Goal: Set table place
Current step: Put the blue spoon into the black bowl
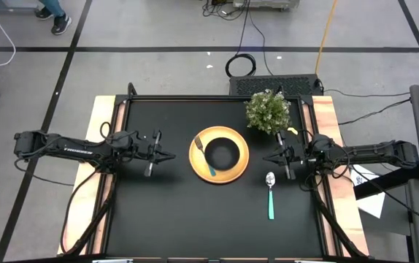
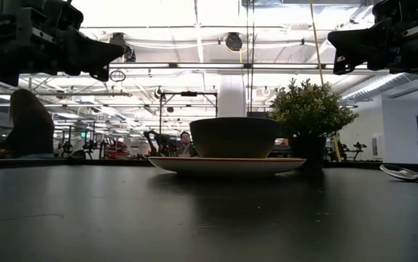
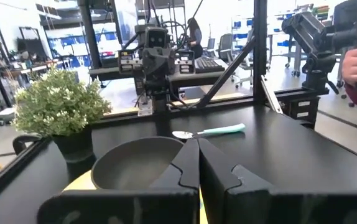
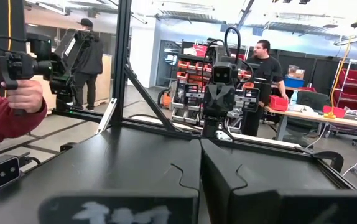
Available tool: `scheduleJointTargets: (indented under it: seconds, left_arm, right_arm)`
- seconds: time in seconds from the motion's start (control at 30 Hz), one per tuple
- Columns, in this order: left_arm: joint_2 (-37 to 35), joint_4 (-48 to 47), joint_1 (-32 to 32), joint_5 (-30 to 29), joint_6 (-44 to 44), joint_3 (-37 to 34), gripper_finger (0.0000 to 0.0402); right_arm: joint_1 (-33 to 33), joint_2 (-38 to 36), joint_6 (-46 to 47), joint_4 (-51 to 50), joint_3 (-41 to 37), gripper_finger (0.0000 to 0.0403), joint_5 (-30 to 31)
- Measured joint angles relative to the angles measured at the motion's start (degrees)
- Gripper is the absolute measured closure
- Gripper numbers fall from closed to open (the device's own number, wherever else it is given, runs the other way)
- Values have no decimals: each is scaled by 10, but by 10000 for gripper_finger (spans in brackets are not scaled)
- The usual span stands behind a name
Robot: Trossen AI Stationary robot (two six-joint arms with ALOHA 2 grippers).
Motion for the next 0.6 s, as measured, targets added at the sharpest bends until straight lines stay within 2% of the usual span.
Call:
scheduleJointTargets:
  seconds: [0.3,0.37,0.47,0.6]
  left_arm:
    - [-22,108,-18,-2,22,0,401]
    - [-45,102,-30,-8,38,0,401]
    - [-98,75,-47,-50,39,0,401]
    - [-190,-41,-67,-97,53,0,401]
  right_arm:
    - [0,0,13,-4,0,403,0]
    - [0,0,12,-5,0,403,0]
    - [0,0,13,-7,0,403,0]
    - [0,0,13,-13,0,403,0]
